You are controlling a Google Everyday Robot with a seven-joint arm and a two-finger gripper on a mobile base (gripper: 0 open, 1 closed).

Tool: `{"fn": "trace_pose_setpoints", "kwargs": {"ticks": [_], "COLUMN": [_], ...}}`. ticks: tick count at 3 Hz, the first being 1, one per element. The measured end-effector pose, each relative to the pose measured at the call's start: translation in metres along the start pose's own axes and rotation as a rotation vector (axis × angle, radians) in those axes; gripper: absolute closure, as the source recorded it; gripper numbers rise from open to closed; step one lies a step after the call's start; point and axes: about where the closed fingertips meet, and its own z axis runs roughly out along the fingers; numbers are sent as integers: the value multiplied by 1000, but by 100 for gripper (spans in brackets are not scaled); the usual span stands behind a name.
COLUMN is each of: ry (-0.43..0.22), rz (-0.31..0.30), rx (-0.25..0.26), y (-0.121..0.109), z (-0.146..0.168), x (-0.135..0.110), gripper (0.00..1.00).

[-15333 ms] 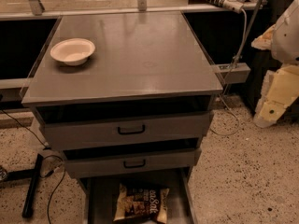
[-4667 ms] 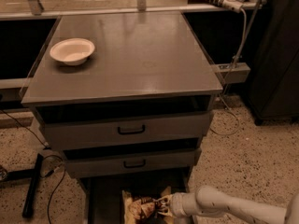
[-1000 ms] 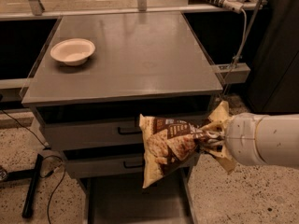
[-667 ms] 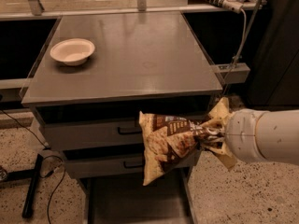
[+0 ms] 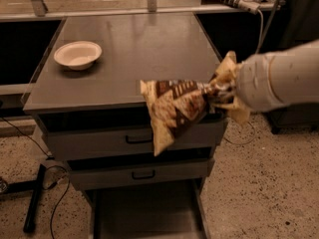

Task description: Pick brown chip bag from bottom drawer and place on counter

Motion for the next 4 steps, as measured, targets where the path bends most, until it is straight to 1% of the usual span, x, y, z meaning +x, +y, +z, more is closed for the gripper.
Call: {"fn": "trace_pose_setpoints", "kwargs": {"ticks": [1, 2, 3, 4], "ry": [-68, -168, -253, -293], "rz": [-23, -23, 19, 107], "rx": [31, 44, 47, 53], "y": [-59, -105, -137, -155], "z": [9, 38, 77, 112], "x": [4, 4, 11, 17], "gripper": [100, 100, 100, 100]}}
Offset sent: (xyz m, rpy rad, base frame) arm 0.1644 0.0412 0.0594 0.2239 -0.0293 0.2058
